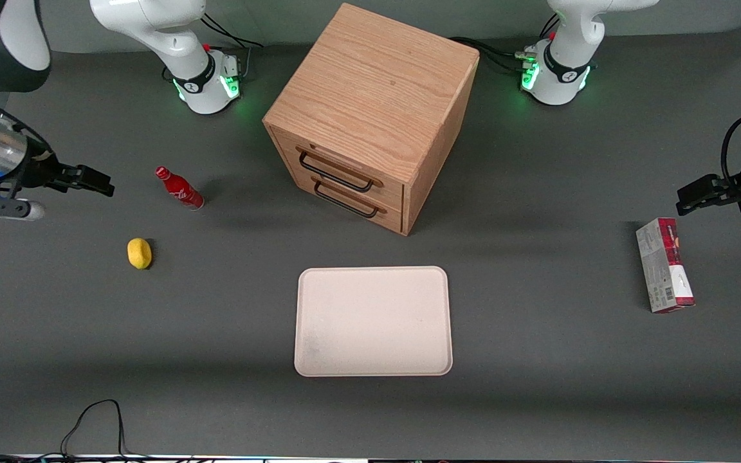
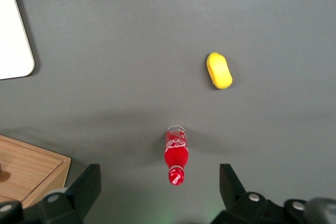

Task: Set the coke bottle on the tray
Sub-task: 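Move the right gripper toward the red Coca-Cola bottle, then lower the open right gripper around the bottle and close it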

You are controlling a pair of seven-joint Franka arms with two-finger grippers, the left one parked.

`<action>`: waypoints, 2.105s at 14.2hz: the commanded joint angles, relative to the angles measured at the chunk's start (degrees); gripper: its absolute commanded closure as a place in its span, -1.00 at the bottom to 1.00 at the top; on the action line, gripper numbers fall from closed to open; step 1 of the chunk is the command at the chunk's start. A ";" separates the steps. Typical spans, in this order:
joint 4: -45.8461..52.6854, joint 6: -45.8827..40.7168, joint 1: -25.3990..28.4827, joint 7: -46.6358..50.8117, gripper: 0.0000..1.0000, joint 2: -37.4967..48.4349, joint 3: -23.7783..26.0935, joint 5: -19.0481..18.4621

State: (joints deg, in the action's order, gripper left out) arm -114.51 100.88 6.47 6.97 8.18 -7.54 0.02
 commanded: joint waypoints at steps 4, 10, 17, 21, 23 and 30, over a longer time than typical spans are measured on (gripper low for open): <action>-28.19 19.76 0.91 -1.35 -1.00 12.99 -0.10 -0.11; -41.04 32.34 1.09 -1.35 -1.00 14.84 -0.28 -2.22; -47.03 40.01 1.09 -1.44 -1.00 14.58 -0.45 -3.72; -47.04 40.01 1.00 -1.44 -0.65 14.40 -0.72 -4.86; -47.04 39.92 1.00 -1.44 0.21 14.40 -0.72 -4.86; -46.42 39.83 1.00 -1.35 1.00 12.21 -0.72 -4.95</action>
State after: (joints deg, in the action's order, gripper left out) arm -159.64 139.61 7.20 6.45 20.72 -7.75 -4.42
